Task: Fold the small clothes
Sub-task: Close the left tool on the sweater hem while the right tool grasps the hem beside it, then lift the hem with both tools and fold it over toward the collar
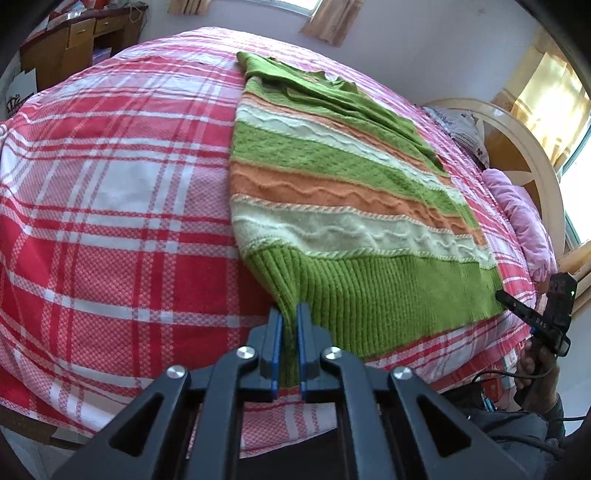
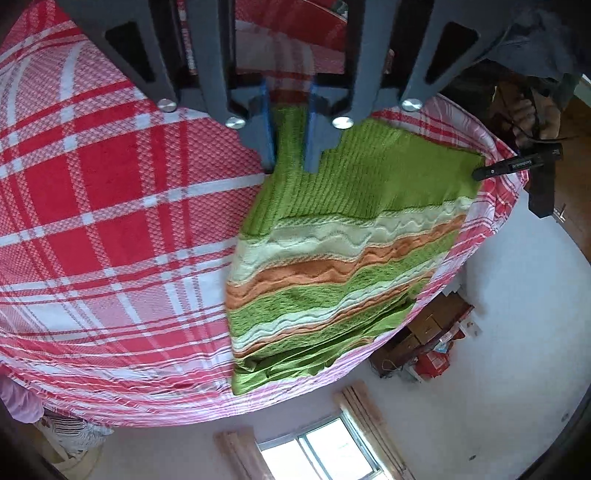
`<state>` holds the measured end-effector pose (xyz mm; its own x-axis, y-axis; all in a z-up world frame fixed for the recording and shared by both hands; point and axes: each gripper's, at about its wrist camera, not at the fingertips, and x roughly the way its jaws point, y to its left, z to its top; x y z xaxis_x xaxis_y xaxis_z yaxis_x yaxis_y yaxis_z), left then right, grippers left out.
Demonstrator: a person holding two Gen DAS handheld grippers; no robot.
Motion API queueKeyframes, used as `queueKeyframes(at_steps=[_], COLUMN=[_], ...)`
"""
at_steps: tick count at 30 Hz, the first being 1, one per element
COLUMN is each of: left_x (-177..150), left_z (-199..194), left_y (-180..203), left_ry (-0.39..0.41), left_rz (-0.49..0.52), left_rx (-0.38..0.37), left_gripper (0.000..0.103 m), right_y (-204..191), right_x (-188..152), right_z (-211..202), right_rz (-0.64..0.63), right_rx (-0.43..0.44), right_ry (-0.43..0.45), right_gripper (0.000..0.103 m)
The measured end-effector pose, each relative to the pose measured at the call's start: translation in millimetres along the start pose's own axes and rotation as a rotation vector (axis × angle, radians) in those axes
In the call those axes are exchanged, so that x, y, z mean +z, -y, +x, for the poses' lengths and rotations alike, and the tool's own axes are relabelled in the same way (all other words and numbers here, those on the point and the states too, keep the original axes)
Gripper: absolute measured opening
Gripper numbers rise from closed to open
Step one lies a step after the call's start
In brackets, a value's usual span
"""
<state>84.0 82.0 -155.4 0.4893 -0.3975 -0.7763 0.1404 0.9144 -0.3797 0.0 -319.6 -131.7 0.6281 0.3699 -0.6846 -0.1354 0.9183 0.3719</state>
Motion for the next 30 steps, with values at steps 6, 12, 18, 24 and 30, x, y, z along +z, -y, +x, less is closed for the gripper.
queueKeyframes(at_steps=[6,12,18,24,30], left_x=[0,7,30,61,94], left_z=[3,-17,-49,-54,-58], left_y=[-5,3,17,16,15], left_ry=[-0.012,0.032,0.138,0.19,0.25], left_rz=[-0.033,0.009,0.048,0.004,-0.012], left_rx=[0.008,-0.04,-0.07,-0.109,-0.108], left_gripper=[0.016,0.006,0.005,0.004,0.004], right_y=[-3,8,-8,-19,-25], right_x=[-5,8,37,65,103], right_z=[1,-28,-61,-63,-66], right_rz=[-0.061,0.007,-0.011,-0.032,-0.048], right_rx=[-0.025,0.12,0.182,0.196,0.193], right_ry=[0.016,0.101,0.212,0.259,0.32], right_gripper=[0.009,0.007,0.006,0.005,0.005])
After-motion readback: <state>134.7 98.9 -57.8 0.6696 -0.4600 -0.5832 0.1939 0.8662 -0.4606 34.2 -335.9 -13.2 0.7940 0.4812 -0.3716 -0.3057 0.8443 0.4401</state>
